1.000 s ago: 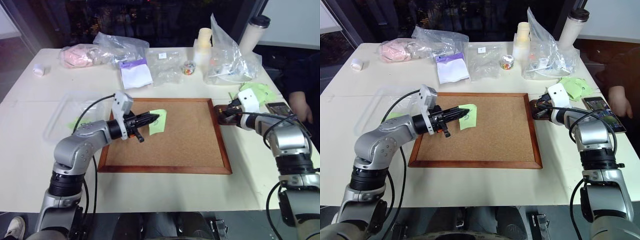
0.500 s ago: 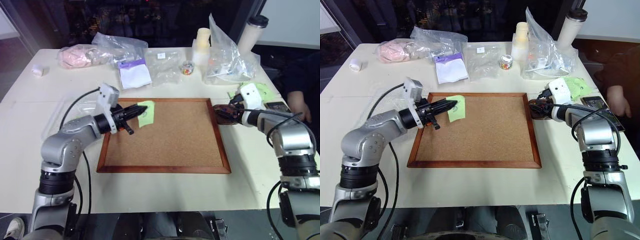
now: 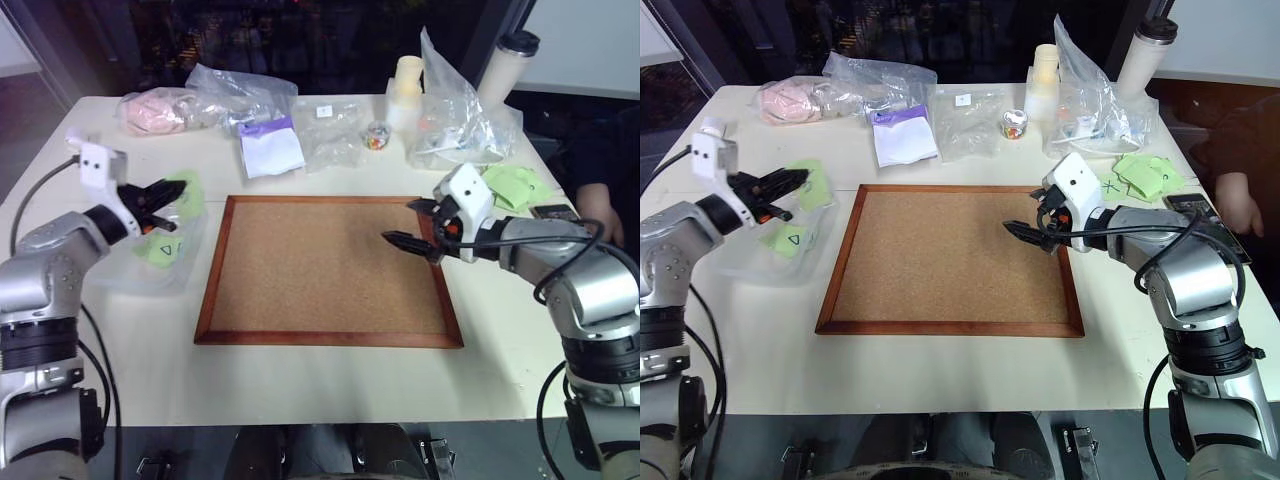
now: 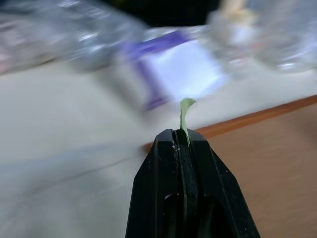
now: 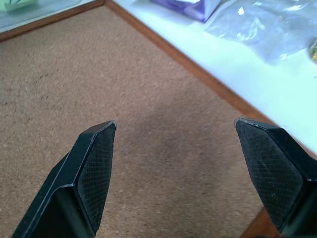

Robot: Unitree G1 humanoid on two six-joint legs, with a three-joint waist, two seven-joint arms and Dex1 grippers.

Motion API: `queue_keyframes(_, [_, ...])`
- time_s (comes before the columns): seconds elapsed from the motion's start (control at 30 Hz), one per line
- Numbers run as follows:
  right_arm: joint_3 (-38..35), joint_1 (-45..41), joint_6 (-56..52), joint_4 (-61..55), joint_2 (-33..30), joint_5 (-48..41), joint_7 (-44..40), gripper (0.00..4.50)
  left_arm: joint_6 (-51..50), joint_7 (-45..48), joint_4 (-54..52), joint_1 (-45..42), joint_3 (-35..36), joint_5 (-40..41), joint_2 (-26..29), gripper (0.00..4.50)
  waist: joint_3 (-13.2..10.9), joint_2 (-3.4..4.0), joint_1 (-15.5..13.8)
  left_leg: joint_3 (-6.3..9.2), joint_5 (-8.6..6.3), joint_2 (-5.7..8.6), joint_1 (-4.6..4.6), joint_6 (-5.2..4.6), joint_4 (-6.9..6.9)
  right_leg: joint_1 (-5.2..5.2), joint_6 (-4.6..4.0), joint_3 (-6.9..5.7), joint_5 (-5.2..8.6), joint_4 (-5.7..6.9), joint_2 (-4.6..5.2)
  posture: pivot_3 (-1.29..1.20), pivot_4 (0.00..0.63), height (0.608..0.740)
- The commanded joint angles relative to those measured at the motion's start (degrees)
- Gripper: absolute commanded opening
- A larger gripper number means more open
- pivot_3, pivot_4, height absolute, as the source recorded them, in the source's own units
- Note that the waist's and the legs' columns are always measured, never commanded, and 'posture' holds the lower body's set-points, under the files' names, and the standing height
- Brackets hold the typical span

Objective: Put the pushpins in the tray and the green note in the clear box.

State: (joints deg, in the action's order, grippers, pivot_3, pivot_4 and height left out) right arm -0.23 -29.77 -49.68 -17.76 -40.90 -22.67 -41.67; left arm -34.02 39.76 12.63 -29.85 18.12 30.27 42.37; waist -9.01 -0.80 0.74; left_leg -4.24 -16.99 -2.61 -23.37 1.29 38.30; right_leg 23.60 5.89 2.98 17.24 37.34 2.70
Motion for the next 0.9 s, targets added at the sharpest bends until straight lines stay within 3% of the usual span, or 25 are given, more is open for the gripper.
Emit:
queue_keyframes(0.03, [-0.2,-0.8,0.6,-1.0,0.3,-0.2,0.4,3.92,3.1,0.5,2.9,0.4,1.6,-1.9,1.4,0.0,0.0,-0.01,-0.1,0.0,0.0,0.0,0.0,0.0,0.0,0.0,0.0,-0.01,0.0,0.0,0.01,0.0,0.15,0.74])
queue_keyframes(0.13, [0.0,-0.9,0.7,-0.8,0.2,-0.3,0.4,3.99,4.8,0.5,5.5,1.9,1.5,-3.9,2.1,0.89,0.0,-0.01,0.0,-0.01,0.0,0.0,0.0,0.0,0.0,0.0,0.0,-0.01,0.0,0.0,0.02,0.0,0.15,0.74])
queue_keyframes(0.37, [0.2,-0.7,1.6,0.9,0.0,0.5,0.7,3.99,3.1,3.9,0.4,1.2,1.2,-1.9,2.8,4.44,0.0,-0.05,0.0,-0.02,0.0,-0.01,-0.01,0.0,0.01,0.02,0.0,-0.01,0.0,0.03,0.01,0.0,0.15,0.74])
queue_keyframes(0.73, [-0.9,1.8,2.4,0.7,-1.6,0.2,0.5,3.99,-7.1,11.1,-19.7,4.3,-3.2,7.2,1.6,4.44,0.0,-0.05,0.2,-0.03,0.0,-0.03,-0.01,0.0,0.01,0.03,0.0,0.02,0.0,0.08,-0.01,0.0,0.15,0.74])
queue_keyframes(0.9, [-3.5,7.0,2.1,-3.8,-4.7,-2.2,-2.4,3.99,-5.7,14.9,-26.6,8.5,-10.2,5.1,2.9,4.44,0.0,-0.05,-0.1,-0.03,0.0,-0.02,0.0,0.0,0.01,0.02,0.0,0.04,0.0,0.08,0.02,0.0,0.15,0.74])
